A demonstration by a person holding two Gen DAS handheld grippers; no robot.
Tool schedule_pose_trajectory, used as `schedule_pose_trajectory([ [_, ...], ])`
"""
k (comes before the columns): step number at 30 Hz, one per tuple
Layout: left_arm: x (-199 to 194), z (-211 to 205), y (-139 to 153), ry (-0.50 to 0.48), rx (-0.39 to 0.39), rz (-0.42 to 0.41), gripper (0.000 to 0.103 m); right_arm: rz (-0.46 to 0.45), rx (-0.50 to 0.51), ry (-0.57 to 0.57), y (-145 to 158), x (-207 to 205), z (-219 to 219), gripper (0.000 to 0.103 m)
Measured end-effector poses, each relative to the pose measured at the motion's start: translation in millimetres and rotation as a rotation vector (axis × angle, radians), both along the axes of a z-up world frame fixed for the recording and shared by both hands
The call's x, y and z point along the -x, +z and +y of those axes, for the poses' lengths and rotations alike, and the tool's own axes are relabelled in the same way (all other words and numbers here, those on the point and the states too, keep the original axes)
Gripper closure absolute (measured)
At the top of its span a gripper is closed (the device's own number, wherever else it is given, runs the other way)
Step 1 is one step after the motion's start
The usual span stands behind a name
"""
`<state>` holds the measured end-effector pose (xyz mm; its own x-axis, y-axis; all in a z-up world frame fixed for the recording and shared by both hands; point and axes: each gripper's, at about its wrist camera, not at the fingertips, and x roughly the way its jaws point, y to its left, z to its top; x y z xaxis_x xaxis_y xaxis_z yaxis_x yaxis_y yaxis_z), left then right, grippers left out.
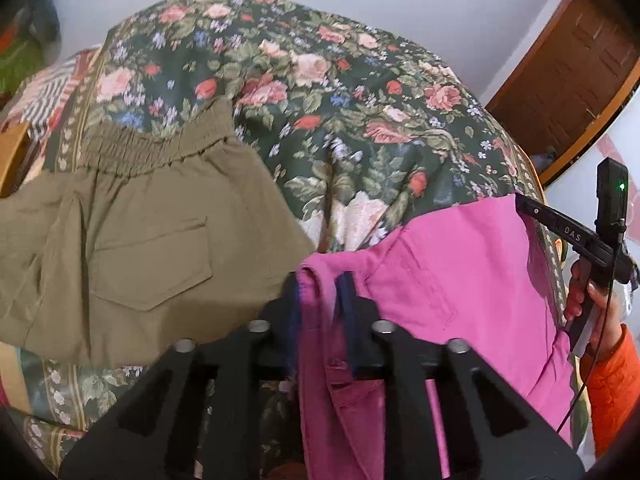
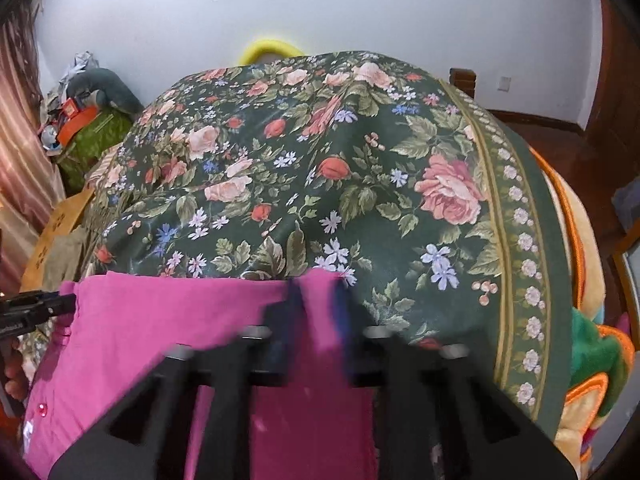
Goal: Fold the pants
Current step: 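Close the right tool on one leg hem while the left tool grasps the other hem, then lift both hems and fold the legs over toward the waistband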
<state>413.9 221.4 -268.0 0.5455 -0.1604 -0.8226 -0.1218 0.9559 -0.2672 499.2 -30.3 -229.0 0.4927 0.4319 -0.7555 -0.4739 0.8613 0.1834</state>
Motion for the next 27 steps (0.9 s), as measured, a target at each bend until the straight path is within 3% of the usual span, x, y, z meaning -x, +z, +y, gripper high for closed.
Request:
schedule_pose_trajectory([
  [3, 7, -11, 17, 0.038, -0.128, -0.071, 0.091, -0.031, 0.007, -0.012, 6, 3, 0, 0.1],
  [9, 10, -17, 63, 0.06, -0.199, -0.171, 0.092, -0.14, -0.024, -0.032, 55, 11, -9, 0.1],
  [16, 41, -31, 123, 0.021, -0.207, -0.298, 0.092, -0.259, -0.086, -0.026, 130, 47, -31, 0.1],
  [21, 74, -46, 138, -0.014, -0.246, -0.31, 0.093, -0.27, -0.079, 0.016, 146, 93, -46, 0.1],
  [27, 125, -59, 138, -0.035, -0.269, -0.309, 0.093, -0.242, -0.069, 0.061, 142, 152, -63, 0.1],
])
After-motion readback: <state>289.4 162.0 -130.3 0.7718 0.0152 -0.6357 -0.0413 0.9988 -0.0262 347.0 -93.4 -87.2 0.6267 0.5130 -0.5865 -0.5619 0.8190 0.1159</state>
